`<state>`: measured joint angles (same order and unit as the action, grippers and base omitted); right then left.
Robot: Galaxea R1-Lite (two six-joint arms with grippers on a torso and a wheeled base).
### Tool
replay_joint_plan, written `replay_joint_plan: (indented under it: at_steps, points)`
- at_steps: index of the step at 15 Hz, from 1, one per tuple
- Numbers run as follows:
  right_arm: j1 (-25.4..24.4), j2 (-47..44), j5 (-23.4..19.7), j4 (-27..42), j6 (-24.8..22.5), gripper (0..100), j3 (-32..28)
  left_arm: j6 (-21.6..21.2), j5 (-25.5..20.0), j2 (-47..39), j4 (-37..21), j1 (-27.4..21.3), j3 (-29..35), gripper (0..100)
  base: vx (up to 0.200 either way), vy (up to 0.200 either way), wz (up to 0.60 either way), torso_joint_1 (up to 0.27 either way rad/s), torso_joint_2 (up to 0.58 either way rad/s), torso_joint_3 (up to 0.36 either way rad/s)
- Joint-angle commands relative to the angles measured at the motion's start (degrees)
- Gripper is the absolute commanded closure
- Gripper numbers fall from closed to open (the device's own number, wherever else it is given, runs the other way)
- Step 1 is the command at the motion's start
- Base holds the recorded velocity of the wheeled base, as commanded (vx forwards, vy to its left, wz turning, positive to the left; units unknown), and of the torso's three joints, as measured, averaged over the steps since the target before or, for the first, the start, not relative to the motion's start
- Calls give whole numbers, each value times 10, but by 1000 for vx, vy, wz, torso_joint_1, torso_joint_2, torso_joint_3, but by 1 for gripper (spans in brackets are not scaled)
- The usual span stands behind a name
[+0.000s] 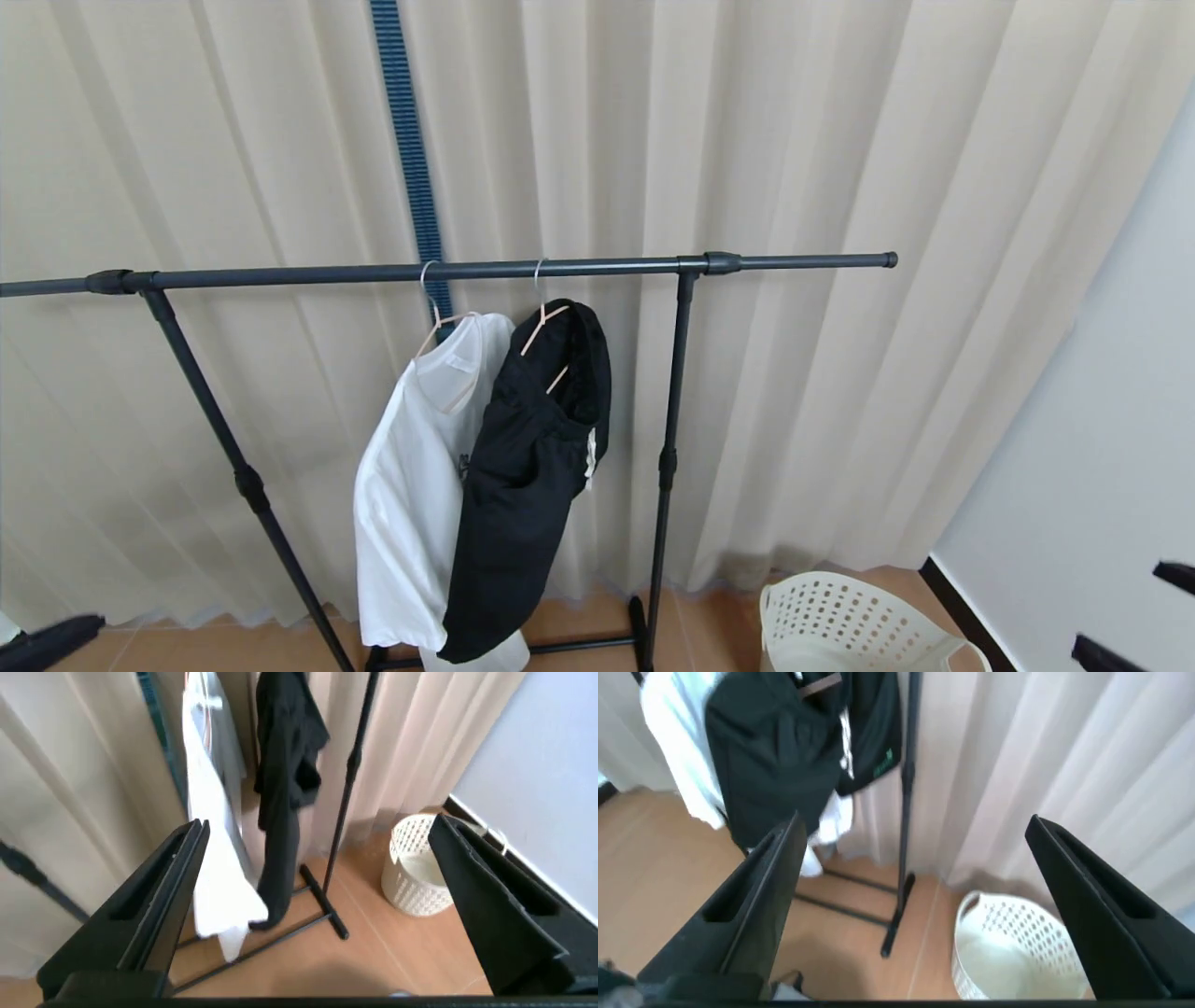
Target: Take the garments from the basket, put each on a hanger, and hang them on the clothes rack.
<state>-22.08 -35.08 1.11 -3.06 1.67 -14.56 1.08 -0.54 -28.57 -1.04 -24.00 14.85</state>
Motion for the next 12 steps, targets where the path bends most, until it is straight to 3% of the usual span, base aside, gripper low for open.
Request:
replay_joint_plan:
  at_steps: [1,3,7,10,12]
  points:
    - [5,182,19,51,-10,0,118,5,-22,150,-39,16,-103,0,0,0,0,0,0,0]
    - [15,230,18,94,-17,0,120,5,-24,163,-39,24,-121,0,0,0,0,0,0,0]
    - [63,232,19,95,-17,0,118,6,-19,161,-40,48,-125,0,0,0,0,0,0,0]
    - [121,254,19,96,-18,0,119,-20,-13,174,-40,154,-127,0,0,0,0,0,0,0]
    - [125,293,19,96,-18,0,118,-35,-17,229,-38,182,-128,0,0,0,0,0,0,0]
